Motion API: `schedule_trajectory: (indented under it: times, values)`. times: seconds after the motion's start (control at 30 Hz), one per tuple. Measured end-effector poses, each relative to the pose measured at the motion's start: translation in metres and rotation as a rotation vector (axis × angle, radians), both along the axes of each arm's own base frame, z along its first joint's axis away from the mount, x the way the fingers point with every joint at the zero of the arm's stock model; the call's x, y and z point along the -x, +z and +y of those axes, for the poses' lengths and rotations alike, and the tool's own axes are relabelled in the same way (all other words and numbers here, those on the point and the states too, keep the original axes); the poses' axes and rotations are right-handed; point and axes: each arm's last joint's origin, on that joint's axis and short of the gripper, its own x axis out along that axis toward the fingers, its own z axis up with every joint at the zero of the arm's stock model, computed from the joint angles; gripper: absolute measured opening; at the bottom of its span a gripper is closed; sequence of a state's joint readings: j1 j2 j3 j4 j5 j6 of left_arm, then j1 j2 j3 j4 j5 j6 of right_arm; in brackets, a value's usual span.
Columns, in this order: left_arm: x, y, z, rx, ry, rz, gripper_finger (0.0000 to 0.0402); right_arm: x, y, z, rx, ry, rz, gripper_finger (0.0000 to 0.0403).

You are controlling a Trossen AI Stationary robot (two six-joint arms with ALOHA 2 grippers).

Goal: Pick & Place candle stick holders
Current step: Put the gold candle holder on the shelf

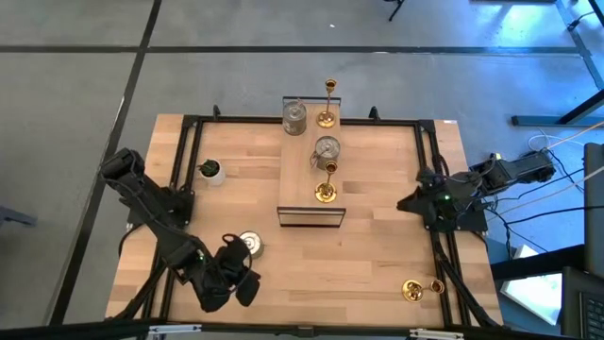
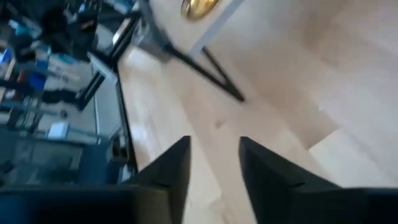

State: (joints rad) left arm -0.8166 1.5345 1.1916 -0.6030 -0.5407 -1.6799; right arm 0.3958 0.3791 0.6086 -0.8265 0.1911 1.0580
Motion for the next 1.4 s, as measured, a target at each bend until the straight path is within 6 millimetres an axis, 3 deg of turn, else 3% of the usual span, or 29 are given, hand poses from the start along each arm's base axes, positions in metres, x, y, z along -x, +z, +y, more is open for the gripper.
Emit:
schedule_trajectory:
  times: [0.13, 0.33, 0.53, 0.93, 1.4]
  values:
    - [-0.012, -0.006, 0.002, -0.015, 0.007, -0.133, 0.0002, -0.003, -0.004, 0.004, -0.064, 0.035, 0.075, 0.0205]
    - [-0.035, -0.013, 0.014, -0.026, -0.070, -0.169, 0.0002, -0.004, -0.013, 0.012, -0.367, 0.055, 0.339, 0.0252]
    - [-0.045, -0.017, 0.027, -0.065, -0.143, -0.123, 0.0001, -0.006, -0.014, 0.021, -0.608, 0.123, 0.551, 0.0256]
    - [-0.044, -0.016, 0.027, -0.207, -0.106, -0.167, 0.0003, -0.016, -0.029, 0.045, -0.669, 0.254, 0.922, 0.0256]
    - [-0.039, -0.014, 0.022, -0.277, -0.046, -0.212, 0.0001, -0.054, -0.048, 0.091, -0.698, 0.389, 1.017, 0.0256]
